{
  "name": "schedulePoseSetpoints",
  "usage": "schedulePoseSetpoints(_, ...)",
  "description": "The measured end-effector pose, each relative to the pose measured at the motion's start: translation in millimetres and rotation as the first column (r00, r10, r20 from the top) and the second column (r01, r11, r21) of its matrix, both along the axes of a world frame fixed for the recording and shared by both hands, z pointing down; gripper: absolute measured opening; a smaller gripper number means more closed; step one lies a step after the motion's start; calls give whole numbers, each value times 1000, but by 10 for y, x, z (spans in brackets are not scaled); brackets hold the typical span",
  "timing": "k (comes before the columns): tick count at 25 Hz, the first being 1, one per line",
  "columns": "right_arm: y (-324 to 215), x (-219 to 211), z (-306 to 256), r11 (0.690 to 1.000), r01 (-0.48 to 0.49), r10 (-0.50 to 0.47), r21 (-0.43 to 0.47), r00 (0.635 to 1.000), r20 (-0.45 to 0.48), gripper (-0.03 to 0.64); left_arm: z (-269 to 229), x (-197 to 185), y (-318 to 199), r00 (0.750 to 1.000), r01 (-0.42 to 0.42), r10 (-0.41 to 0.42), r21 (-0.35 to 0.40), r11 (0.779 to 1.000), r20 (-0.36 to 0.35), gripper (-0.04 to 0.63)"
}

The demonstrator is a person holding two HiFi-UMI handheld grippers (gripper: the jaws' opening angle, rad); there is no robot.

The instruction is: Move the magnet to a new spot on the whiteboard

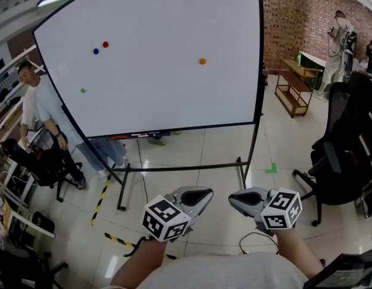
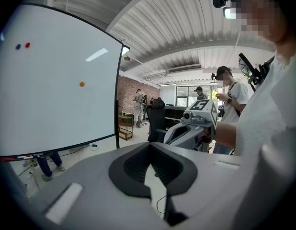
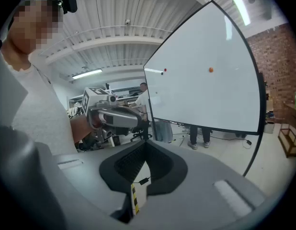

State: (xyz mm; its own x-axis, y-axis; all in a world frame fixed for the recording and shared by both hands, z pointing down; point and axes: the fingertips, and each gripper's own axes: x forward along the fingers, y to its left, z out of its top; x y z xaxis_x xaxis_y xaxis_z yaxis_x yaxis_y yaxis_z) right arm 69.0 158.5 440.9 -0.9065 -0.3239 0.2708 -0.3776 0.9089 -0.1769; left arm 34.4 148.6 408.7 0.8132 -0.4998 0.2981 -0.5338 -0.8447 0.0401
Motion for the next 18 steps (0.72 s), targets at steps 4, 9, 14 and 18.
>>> schedulePoseSetpoints(4,-65,108,74,999,-19,20,-30,1000,13,3,65,112,-28,1000,-19,19,-23,1000,2,-17)
schedulePoseSetpoints(9,-143,70,78,999,-13,13,-32,1000,15,3,83,101,-126,1000,-26,26,-24,999,4,-17)
schedulePoseSetpoints(14,-342,48,141,999,-30,30,-31,1000,0,3,47,19,-349,1000,-28,28,-4,1000,-9,-17)
schedulePoseSetpoints(18,-663,-50,127,999,-43,43,-7,999,-20,3,-25,-143,-687,1000,-18,19,19,1000,-24,-17)
